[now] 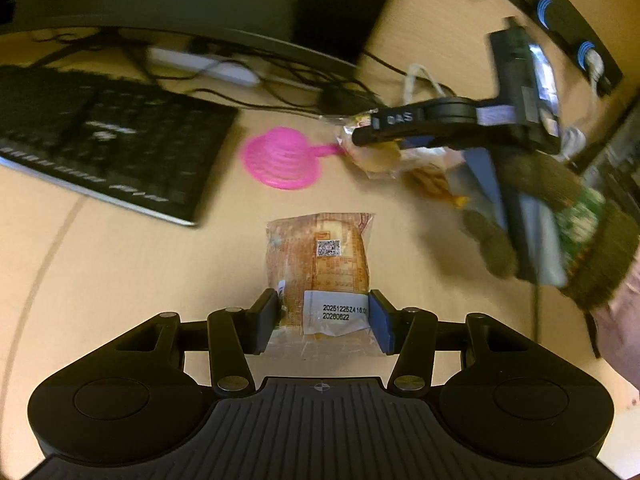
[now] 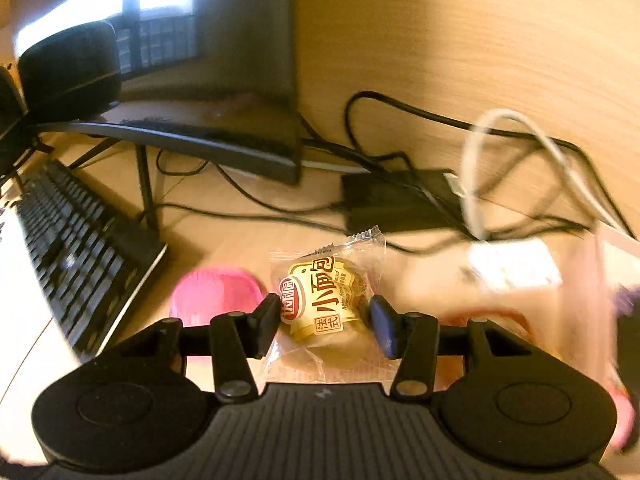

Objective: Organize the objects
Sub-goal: 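Grasp the yellow snack bag with the right tool while the left tool holds the bread, then lower the bread roll into the pink box and open the left tool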

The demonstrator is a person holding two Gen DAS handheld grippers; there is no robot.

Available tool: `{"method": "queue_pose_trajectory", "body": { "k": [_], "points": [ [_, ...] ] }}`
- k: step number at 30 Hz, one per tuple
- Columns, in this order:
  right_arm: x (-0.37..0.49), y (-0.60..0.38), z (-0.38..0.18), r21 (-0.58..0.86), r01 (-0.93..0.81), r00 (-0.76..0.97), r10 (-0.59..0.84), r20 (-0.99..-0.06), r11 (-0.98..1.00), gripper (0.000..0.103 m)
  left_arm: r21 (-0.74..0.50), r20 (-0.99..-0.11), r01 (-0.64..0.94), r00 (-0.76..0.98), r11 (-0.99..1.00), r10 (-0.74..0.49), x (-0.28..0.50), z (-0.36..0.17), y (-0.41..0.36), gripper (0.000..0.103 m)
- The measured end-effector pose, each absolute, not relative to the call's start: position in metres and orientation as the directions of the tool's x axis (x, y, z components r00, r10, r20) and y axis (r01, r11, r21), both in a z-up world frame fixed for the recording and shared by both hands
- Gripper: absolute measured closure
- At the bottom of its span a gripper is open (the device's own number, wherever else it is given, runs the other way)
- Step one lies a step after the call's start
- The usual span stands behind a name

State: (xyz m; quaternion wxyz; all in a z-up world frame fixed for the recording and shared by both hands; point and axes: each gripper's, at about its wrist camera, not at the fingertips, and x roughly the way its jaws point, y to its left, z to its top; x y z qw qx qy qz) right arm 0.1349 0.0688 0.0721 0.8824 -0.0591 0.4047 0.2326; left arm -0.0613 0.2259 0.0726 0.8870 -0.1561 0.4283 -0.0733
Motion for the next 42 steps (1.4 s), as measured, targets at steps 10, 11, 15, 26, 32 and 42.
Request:
{"method": "queue_pose_trajectory", "body": {
  "k": [10, 11, 15, 26, 32, 42],
  "points": [
    [0.04, -0.046, 0.094, 0.092, -0.361, 0.591, 0.304, -0.747, 0.928, 0.054, -0.349, -0.742, 0.169, 0.551, 0.922, -0.382, -0.04, 0.067, 0.149, 0.049],
    [0.03, -0.057, 0.096, 0.078, -0.343, 0.601, 0.283, -0.747, 0.936, 0.054, -0.348, -0.744, 0.186, 0.541, 0.919, -0.392, -0.039, 0.068, 0.141, 0.049],
    [-0.012, -0.104, 0.101, 0.054, -0.277, 0.635, 0.225, -0.739, 0.959, 0.054, -0.336, -0.752, 0.249, 0.509, 0.908, -0.418, -0.028, 0.066, 0.109, 0.049],
    [-0.075, -0.191, 0.092, 0.029, -0.096, 0.684, 0.087, -0.724, 0.995, 0.055, -0.307, -0.605, 0.349, 0.647, 0.886, -0.464, 0.059, 0.132, 0.028, 0.049],
    [-0.086, -0.215, 0.089, 0.063, -0.036, 0.699, 0.07, -0.712, 0.997, 0.055, -0.278, -0.644, 0.268, 0.66, 0.922, -0.386, 0.121, 0.117, -0.033, 0.049],
    [-0.089, -0.236, 0.085, 0.042, -0.01, 0.691, 0.038, -0.722, 0.999, 0.055, -0.161, -0.739, 0.339, 0.58, 0.927, -0.341, 0.151, 0.067, -0.115, 0.048]
  ]
}}
